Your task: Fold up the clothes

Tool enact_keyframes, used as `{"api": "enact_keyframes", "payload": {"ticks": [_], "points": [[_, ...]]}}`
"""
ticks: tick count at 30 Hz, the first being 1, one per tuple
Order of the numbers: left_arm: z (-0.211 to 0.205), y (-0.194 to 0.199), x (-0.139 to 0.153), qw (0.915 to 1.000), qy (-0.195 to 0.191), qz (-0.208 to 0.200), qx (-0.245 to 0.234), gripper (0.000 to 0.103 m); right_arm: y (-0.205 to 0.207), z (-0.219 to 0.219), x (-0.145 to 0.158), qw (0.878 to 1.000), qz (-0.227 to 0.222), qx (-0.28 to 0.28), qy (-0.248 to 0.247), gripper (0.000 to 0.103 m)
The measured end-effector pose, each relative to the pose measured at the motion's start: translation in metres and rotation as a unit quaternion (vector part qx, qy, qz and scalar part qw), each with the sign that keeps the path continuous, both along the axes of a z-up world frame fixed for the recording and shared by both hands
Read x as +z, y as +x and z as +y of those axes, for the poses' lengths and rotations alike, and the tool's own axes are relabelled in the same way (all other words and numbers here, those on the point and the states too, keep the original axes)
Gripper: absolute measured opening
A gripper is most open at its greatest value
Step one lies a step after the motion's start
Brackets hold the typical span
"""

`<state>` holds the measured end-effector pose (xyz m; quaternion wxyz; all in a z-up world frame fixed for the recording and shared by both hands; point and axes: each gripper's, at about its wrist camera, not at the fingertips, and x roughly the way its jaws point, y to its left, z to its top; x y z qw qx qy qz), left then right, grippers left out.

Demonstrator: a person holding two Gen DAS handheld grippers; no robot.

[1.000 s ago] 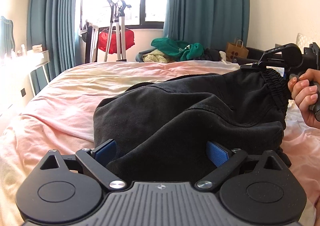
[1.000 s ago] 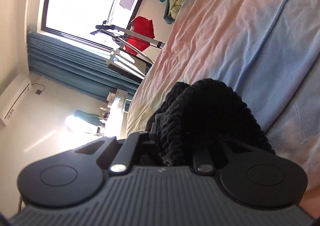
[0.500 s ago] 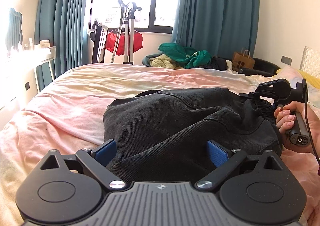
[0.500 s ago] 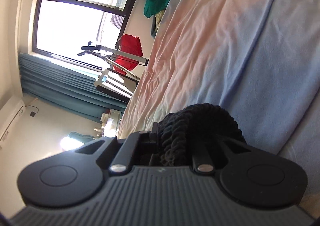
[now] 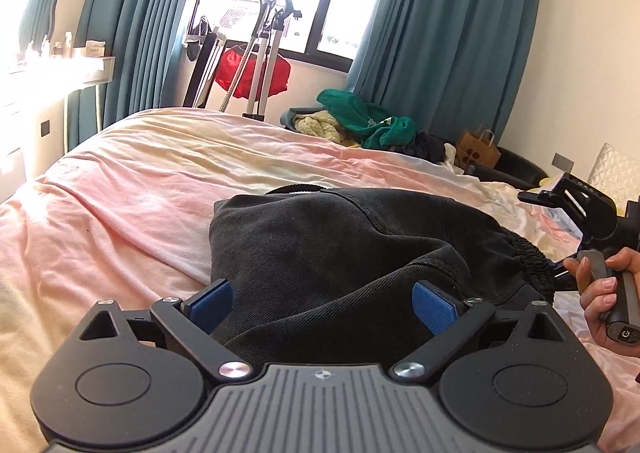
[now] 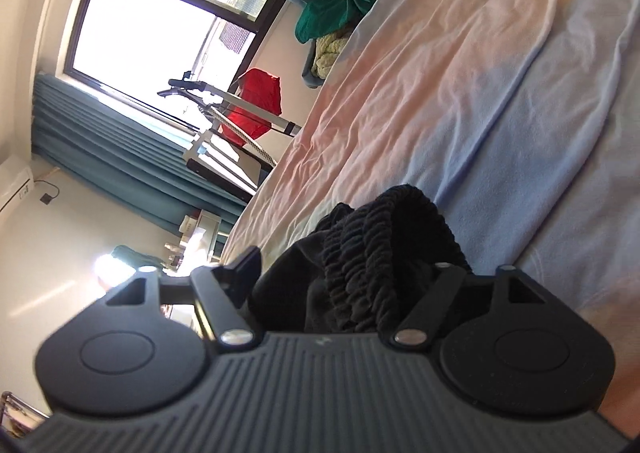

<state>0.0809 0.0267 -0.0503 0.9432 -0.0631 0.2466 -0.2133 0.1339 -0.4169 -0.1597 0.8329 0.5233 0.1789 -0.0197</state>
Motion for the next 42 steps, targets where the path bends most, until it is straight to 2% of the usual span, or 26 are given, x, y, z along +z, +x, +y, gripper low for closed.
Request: {"api": "enact_keyframes", "payload": {"ticks": [2, 5, 9, 11, 15, 19, 23, 26, 31, 35, 37, 39, 42], "points": [[0.007, -0.002, 0.003, 0.9999, -0.009, -0.001, 0.007, 0.099, -0.016, -0.005, 0.005, 1.0, 0.001, -0.018, 0.018, 0.089], [0.022, -0.001, 0.006, 0.999, -0.04, 0.015, 0.016, 0.099, -0.038, -0.004, 0.009, 0.999, 0.038, -0.024, 0.023, 0.087], [0.038, 0.003, 0.007, 0.9956, -0.081, 0.042, 0.022, 0.1, -0.06, 0.013, 0.012, 0.992, 0.123, 0.009, -0.04, 0.089], [0.042, 0.006, 0.005, 0.9938, -0.095, 0.055, 0.02, 0.1, -0.066, 0.021, 0.003, 0.986, 0.156, 0.04, -0.03, 0.089], [0.048, 0.015, -0.007, 0.9871, -0.126, 0.096, 0.024, 0.1, -0.065, 0.03, -0.009, 0.982, 0.17, 0.082, 0.006, 0.089], [0.054, 0.023, -0.018, 0.9827, -0.14, 0.112, 0.048, 0.1, -0.05, 0.043, -0.021, 0.976, 0.164, 0.14, 0.024, 0.087], [0.06, 0.03, -0.024, 0.9784, -0.152, 0.127, 0.06, 0.1, -0.029, 0.054, -0.042, 0.96, 0.197, 0.197, 0.003, 0.089], [0.063, 0.033, -0.026, 0.9738, -0.165, 0.142, 0.067, 0.1, -0.02, 0.059, -0.039, 0.961, 0.165, 0.222, -0.01, 0.089], [0.061, 0.039, -0.027, 0.9724, -0.173, 0.143, 0.063, 0.1, -0.013, 0.066, -0.024, 0.97, 0.109, 0.216, -0.002, 0.091], [0.063, 0.047, -0.035, 0.9607, -0.209, 0.173, 0.058, 0.099, -0.025, 0.062, -0.004, 0.976, 0.01, 0.211, 0.044, 0.091], [0.064, 0.051, -0.039, 0.9543, -0.228, 0.185, 0.054, 0.099, -0.025, 0.062, -0.001, 0.975, -0.011, 0.217, 0.044, 0.091], [0.064, 0.056, -0.043, 0.95, -0.237, 0.196, 0.057, 0.099, -0.019, 0.064, -0.004, 0.974, 0.008, 0.223, 0.025, 0.091], [0.068, 0.062, -0.051, 0.941, -0.249, 0.216, 0.075, 0.098, -0.003, 0.084, -0.009, 0.962, 0.093, 0.245, -0.073, 0.091]]}}
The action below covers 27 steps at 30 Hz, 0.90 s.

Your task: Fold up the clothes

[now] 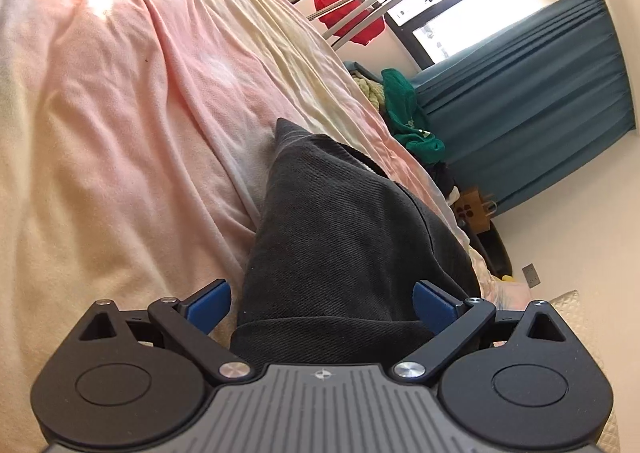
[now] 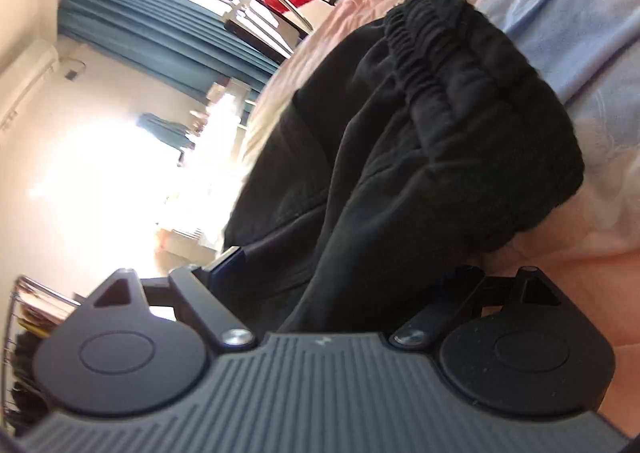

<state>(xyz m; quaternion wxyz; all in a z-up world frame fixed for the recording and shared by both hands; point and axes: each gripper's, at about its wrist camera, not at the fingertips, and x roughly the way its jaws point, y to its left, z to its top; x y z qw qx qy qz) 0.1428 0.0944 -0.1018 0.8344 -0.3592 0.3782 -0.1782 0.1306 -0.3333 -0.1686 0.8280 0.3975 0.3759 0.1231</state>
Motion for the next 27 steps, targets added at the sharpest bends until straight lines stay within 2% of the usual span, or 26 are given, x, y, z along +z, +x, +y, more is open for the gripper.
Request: {"api": "enact_keyframes", "payload": {"ticks": [1, 3, 6, 11, 12, 14, 16, 19, 22, 24, 27], "points": [[0.002, 0.002, -0.003, 0.9999, -0.004, 0.008, 0.006, 0.098, 0.004, 0.007, -0.002, 0.999, 0.014, 0.013, -0.033, 0.09], [0.007, 0.005, -0.009, 0.9996, -0.01, 0.022, 0.014, 0.098, 0.013, 0.017, -0.012, 0.997, 0.037, 0.023, -0.064, 0.089], [0.01, 0.007, -0.012, 0.9992, -0.015, 0.03, 0.019, 0.098, 0.019, 0.019, -0.009, 0.998, 0.04, 0.011, -0.053, 0.09], [0.007, 0.011, -0.013, 0.9995, -0.005, 0.029, 0.012, 0.097, 0.009, 0.005, 0.005, 1.0, -0.006, -0.013, 0.026, 0.09], [0.005, 0.011, -0.013, 0.9996, -0.005, 0.026, 0.007, 0.093, 0.008, 0.002, 0.006, 0.999, -0.013, -0.016, 0.038, 0.09], [-0.001, 0.012, -0.014, 0.9997, -0.01, 0.018, -0.01, 0.083, 0.009, 0.004, 0.003, 0.999, -0.001, -0.02, 0.028, 0.09], [-0.007, 0.011, -0.015, 0.9996, -0.007, 0.01, -0.025, 0.084, 0.01, 0.008, 0.0, 1.0, 0.012, -0.023, 0.009, 0.09], [-0.013, 0.01, -0.014, 0.9993, 0.017, -0.002, -0.032, 0.084, 0.008, 0.013, 0.005, 1.0, 0.007, -0.025, -0.013, 0.089], [-0.009, 0.008, -0.013, 0.9996, -0.003, -0.006, -0.026, 0.077, 0.001, 0.01, 0.009, 0.999, -0.005, -0.036, -0.003, 0.085], [-0.003, 0.006, -0.009, 0.9991, -0.037, -0.012, -0.018, 0.067, -0.008, 0.006, 0.014, 0.998, -0.02, -0.052, 0.022, 0.082], [0.004, 0.005, -0.006, 0.9967, -0.079, -0.02, -0.008, 0.067, -0.023, 0.003, 0.022, 0.995, -0.051, -0.067, 0.053, 0.082]]}}
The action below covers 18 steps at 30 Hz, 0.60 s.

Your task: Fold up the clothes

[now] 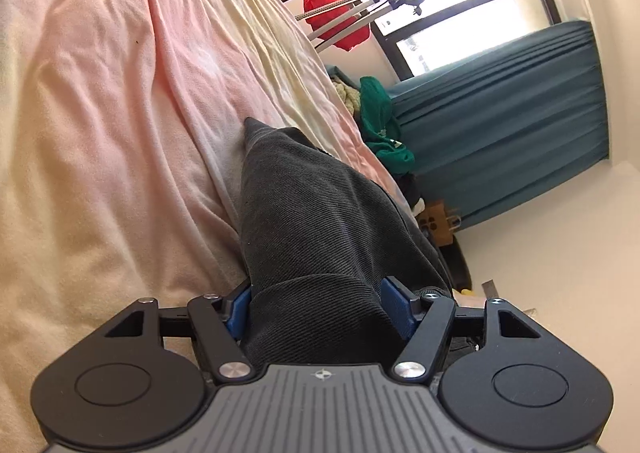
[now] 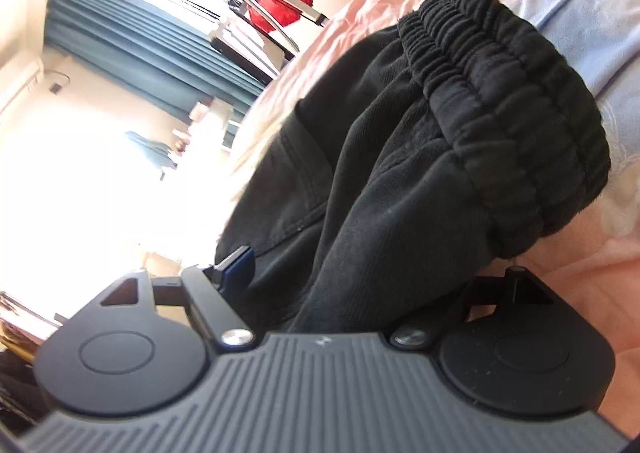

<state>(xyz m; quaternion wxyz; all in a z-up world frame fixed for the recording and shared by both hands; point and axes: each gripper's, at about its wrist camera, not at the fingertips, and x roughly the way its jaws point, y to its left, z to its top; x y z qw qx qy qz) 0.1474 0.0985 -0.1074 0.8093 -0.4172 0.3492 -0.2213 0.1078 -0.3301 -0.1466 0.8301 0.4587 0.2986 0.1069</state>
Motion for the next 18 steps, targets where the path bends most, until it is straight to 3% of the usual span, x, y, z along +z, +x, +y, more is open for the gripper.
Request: {"api": "enact_keyframes", "payload": {"ticks": [3, 7, 9, 10, 12, 13, 14, 18], "points": [[0.0, 0.004, -0.007, 0.9999, -0.006, 0.014, -0.002, 0.068, -0.005, 0.0, 0.003, 1.0, -0.013, -0.004, 0.007, 0.082], [-0.004, 0.013, -0.014, 0.9995, 0.007, 0.025, -0.016, 0.069, -0.001, 0.001, -0.01, 1.0, 0.026, -0.017, 0.001, 0.082], [-0.008, 0.015, -0.015, 0.9994, 0.019, 0.022, -0.021, 0.068, -0.004, 0.007, -0.014, 0.999, 0.044, -0.022, -0.02, 0.077], [-0.009, 0.014, -0.015, 0.9992, 0.029, 0.017, -0.021, 0.066, -0.005, 0.01, -0.014, 0.998, 0.05, -0.024, -0.037, 0.07], [-0.01, 0.013, -0.014, 0.9987, 0.047, 0.01, -0.015, 0.052, -0.008, 0.015, -0.013, 0.996, 0.056, -0.034, -0.063, 0.057], [-0.01, 0.011, -0.013, 0.9984, 0.054, 0.006, -0.013, 0.05, -0.01, 0.017, -0.012, 0.995, 0.061, -0.042, -0.073, 0.043], [-0.011, 0.01, -0.011, 0.9981, 0.06, -0.001, -0.013, 0.046, -0.01, 0.018, -0.012, 0.994, 0.062, -0.048, -0.077, 0.036], [-0.017, 0.001, 0.001, 0.9937, 0.105, -0.038, -0.011, 0.034, -0.014, 0.035, 0.0, 0.99, 0.036, -0.068, -0.118, 0.029]]}}
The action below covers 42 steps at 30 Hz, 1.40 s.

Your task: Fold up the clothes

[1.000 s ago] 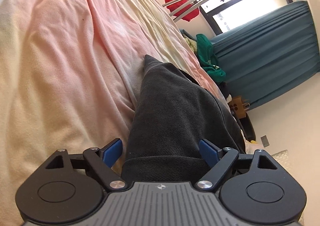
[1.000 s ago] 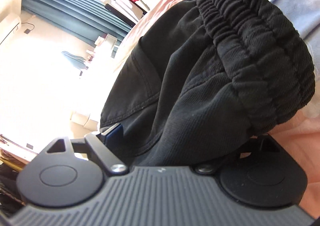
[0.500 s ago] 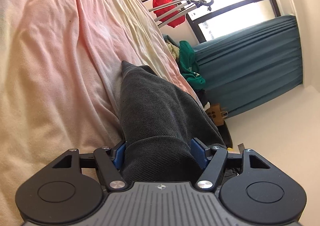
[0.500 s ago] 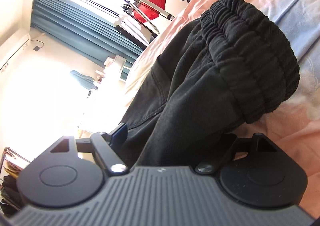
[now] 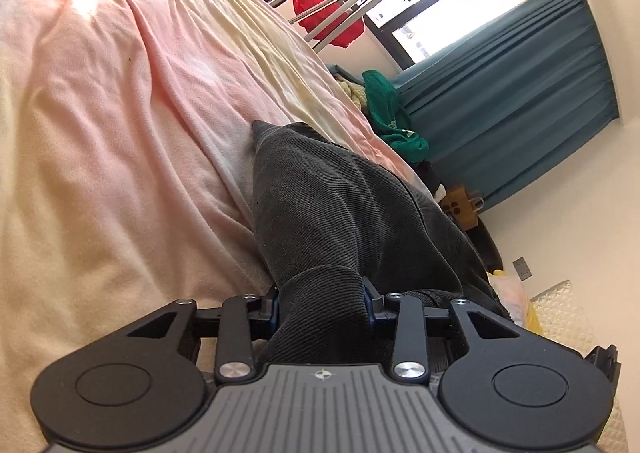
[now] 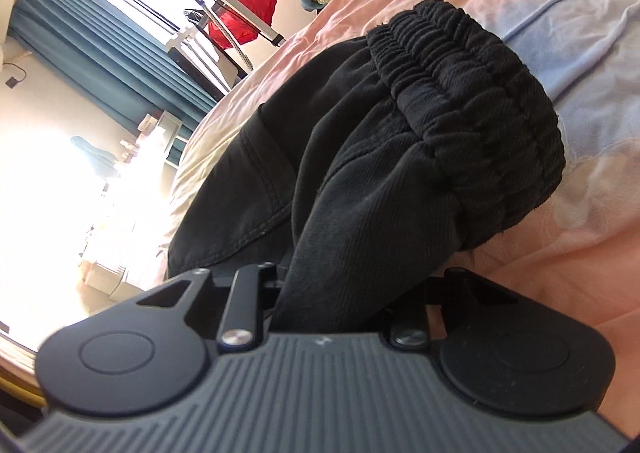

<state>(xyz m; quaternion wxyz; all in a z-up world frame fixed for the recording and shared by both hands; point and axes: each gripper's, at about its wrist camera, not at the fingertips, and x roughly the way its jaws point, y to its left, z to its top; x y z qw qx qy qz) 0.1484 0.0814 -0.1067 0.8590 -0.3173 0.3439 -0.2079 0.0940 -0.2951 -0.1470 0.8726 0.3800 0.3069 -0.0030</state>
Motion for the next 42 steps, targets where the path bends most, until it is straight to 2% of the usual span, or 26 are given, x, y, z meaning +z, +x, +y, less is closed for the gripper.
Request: {"api": "enact_keyframes", "payload": {"ticks": [3, 6, 12, 15, 19, 21, 25, 27, 30, 34, 36, 39, 42], "points": [[-0.004, -0.021, 0.015, 0.998, 0.047, -0.043, -0.001, 0.031, 0.0, 0.013, 0.017, 0.999, -0.021, -0.006, -0.025, 0.026], [-0.011, -0.034, 0.037, 0.996, 0.057, -0.069, 0.004, 0.03, -0.01, 0.016, 0.04, 0.998, -0.049, -0.005, -0.03, 0.025], [-0.046, -0.056, 0.085, 0.9926, 0.048, -0.111, -0.005, 0.029, -0.038, -0.007, 0.087, 0.995, -0.101, -0.022, 0.004, 0.024], [-0.089, -0.047, 0.108, 0.9918, 0.038, -0.12, -0.02, 0.029, -0.04, -0.039, 0.105, 0.993, -0.113, -0.034, 0.014, 0.024], [-0.177, -0.018, 0.125, 0.9887, 0.032, -0.13, -0.067, 0.029, -0.068, -0.105, 0.128, 0.99, -0.122, -0.069, -0.001, 0.024], [-0.229, -0.002, 0.126, 0.9867, 0.034, -0.131, -0.09, 0.029, -0.072, -0.145, 0.134, 0.988, -0.122, -0.093, -0.005, 0.024], [-0.332, 0.031, 0.114, 0.9875, 0.014, -0.106, -0.115, 0.029, -0.074, -0.221, 0.137, 0.983, -0.102, -0.15, -0.011, 0.024], [-0.38, 0.055, 0.098, 0.9887, -0.006, -0.078, -0.128, 0.03, -0.07, -0.261, 0.133, 0.98, -0.084, -0.177, -0.013, 0.024], [-0.441, 0.086, 0.072, 0.9854, -0.025, -0.052, -0.16, 0.03, -0.07, -0.311, 0.12, 0.973, -0.069, -0.218, -0.009, 0.024], [-0.511, 0.115, 0.047, 0.9785, -0.007, -0.045, -0.201, 0.03, -0.078, -0.356, 0.087, 0.954, -0.085, -0.288, 0.0, 0.024], [-0.532, 0.119, 0.03, 0.9761, 0.004, -0.057, -0.21, 0.032, -0.083, -0.372, 0.062, 0.945, -0.09, -0.315, 0.01, 0.024], [-0.543, 0.122, 0.006, 0.9717, 0.025, -0.059, -0.227, 0.034, -0.093, -0.381, 0.016, 0.936, -0.077, -0.341, 0.035, 0.024], [-0.539, 0.125, -0.023, 0.9619, 0.069, -0.059, -0.258, 0.038, -0.102, -0.37, -0.018, 0.939, -0.071, -0.335, 0.039, 0.023]]}}
